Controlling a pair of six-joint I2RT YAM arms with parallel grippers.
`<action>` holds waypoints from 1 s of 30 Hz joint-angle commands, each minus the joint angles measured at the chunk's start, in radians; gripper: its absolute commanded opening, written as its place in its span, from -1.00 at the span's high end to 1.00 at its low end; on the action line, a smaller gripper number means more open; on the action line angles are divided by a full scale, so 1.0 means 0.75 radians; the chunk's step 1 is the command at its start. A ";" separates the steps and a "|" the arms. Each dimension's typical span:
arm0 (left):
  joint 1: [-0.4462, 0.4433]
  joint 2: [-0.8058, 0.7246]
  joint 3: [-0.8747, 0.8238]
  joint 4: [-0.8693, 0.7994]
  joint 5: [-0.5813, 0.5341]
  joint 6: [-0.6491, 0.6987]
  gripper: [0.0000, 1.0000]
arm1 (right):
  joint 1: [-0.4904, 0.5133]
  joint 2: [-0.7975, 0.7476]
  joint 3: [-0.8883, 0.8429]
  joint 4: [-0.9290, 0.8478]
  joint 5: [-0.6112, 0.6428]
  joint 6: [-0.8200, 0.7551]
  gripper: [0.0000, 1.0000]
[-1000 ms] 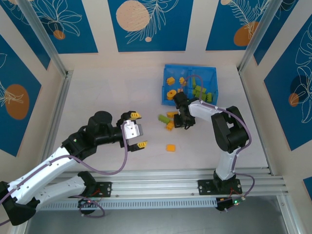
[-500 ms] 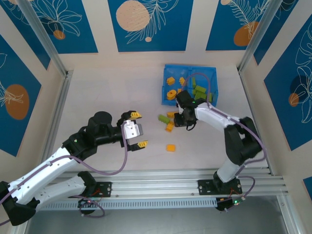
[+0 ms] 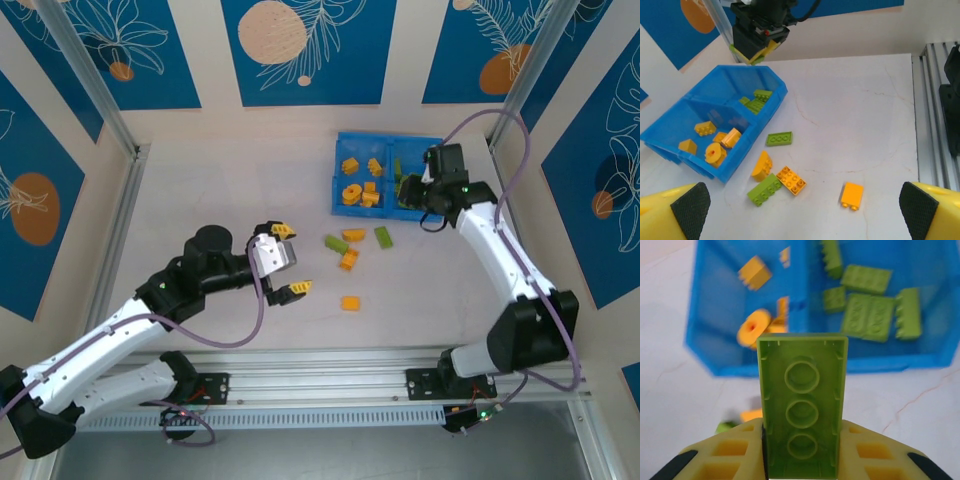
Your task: Sort the legos into containers by color
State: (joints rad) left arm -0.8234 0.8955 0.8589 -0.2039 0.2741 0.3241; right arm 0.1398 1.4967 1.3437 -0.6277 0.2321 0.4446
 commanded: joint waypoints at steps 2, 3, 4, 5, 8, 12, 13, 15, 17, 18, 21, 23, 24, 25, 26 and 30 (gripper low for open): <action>-0.015 0.016 0.055 -0.048 -0.174 -0.230 -1.00 | -0.087 0.318 0.206 -0.001 -0.010 -0.017 0.39; -0.016 0.019 0.061 -0.069 -0.217 -0.270 -1.00 | -0.101 0.385 0.258 -0.002 -0.014 -0.020 0.39; -0.015 0.019 0.064 -0.084 -0.257 -0.300 -1.00 | -0.110 0.440 0.304 -0.003 -0.013 -0.021 0.39; -0.015 0.020 0.066 -0.096 -0.304 -0.338 -1.00 | -0.120 0.498 0.360 -0.011 -0.007 -0.022 0.39; -0.015 0.024 0.071 -0.129 -0.429 -0.445 -1.00 | -0.146 0.670 0.555 -0.077 0.020 -0.014 0.39; -0.015 0.049 0.086 -0.198 -0.537 -0.509 -1.00 | -0.156 0.858 0.836 -0.171 0.066 -0.010 0.33; -0.015 0.057 0.088 -0.208 -0.547 -0.515 -1.00 | -0.156 0.900 0.901 -0.200 0.072 -0.012 0.27; -0.015 0.070 0.090 -0.220 -0.549 -0.521 -1.00 | -0.154 1.004 1.091 -0.315 0.076 -0.025 0.11; -0.015 0.077 0.091 -0.218 -0.535 -0.524 -1.00 | -0.153 1.073 1.252 -0.417 0.087 -0.032 0.02; -0.016 0.078 0.086 -0.211 -0.525 -0.528 -1.00 | -0.152 1.086 1.309 -0.449 0.085 -0.039 0.00; -0.016 0.085 0.066 -0.171 -0.505 -0.532 -1.00 | -0.140 1.036 1.316 -0.457 0.080 -0.053 -0.03; -0.015 0.102 0.062 -0.157 -0.501 -0.537 -1.00 | -0.132 0.961 1.237 -0.420 0.051 -0.062 -0.02; -0.015 0.117 0.065 -0.156 -0.500 -0.551 -1.00 | -0.127 0.908 1.164 -0.398 0.019 -0.057 -0.01; -0.015 0.133 0.074 -0.156 -0.509 -0.581 -1.00 | -0.124 0.856 1.085 -0.386 -0.030 -0.049 0.02; -0.016 0.156 0.085 -0.163 -0.515 -0.613 -1.00 | -0.119 0.806 1.019 -0.366 -0.077 -0.045 0.03; -0.015 0.283 0.149 -0.190 -0.511 -0.801 -1.00 | -0.067 0.520 0.645 -0.268 -0.119 -0.032 0.03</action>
State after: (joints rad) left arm -0.8276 1.0588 0.9154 -0.3393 -0.0994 -0.1505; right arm 0.0559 2.0422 1.9495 -0.8616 0.2123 0.4183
